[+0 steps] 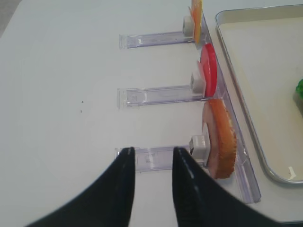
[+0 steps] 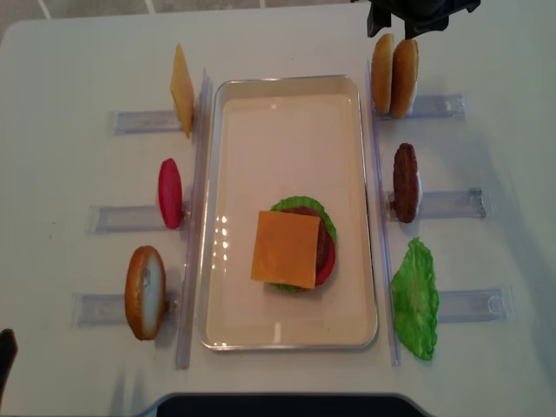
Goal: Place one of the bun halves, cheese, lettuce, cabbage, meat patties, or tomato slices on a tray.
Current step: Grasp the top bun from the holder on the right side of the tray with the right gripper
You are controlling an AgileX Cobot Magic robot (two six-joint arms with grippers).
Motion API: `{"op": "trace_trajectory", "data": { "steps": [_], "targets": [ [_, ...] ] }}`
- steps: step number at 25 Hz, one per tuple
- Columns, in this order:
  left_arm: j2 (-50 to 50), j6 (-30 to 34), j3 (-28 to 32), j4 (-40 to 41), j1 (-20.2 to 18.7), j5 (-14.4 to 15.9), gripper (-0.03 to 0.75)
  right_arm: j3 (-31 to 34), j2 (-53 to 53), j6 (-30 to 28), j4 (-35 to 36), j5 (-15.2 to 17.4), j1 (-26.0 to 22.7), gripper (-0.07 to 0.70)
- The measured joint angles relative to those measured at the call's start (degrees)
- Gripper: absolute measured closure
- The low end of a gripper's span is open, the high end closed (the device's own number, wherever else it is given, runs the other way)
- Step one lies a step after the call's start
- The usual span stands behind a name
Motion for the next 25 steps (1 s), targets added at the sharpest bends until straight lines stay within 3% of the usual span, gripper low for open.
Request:
{"op": "trace_trajectory", "data": {
  "steps": [25],
  "targets": [
    [0.0,0.0,0.0,0.0,0.0,0.0,0.504,0.0,4.9,-4.0,3.1,-1.7,-2.5,0.189]
  ]
}}
